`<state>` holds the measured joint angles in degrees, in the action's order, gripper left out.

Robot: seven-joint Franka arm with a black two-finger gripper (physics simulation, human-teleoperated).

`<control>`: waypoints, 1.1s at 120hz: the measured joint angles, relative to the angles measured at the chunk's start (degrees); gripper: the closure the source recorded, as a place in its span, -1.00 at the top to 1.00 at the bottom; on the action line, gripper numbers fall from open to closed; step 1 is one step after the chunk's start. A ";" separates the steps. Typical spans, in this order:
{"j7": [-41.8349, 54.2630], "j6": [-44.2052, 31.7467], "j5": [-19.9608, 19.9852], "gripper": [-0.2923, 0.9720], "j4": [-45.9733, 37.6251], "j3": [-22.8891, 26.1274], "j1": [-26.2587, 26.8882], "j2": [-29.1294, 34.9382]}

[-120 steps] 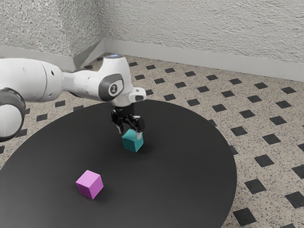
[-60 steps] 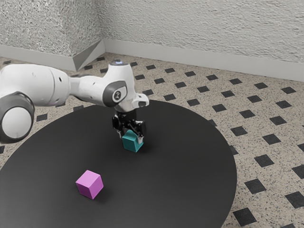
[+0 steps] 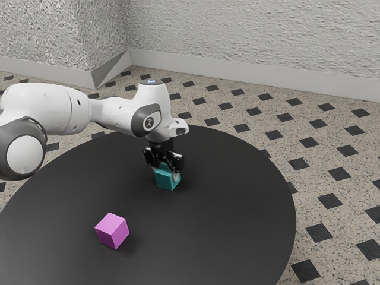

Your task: Pick up the blue block with one arm, and put the blue block on the pink block with one arm

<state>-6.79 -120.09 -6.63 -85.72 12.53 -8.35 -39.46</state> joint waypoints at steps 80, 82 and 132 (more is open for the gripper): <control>-3.49 -4.58 1.93 0.06 -43.52 -1.92 -4.03 40.74; -3.56 -4.86 2.09 0.06 -44.17 -1.75 -4.21 41.07; -4.67 -8.82 6.07 0.08 -56.18 1.42 -2.88 49.70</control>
<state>-11.46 -128.91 -0.55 -141.90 13.95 -11.23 10.24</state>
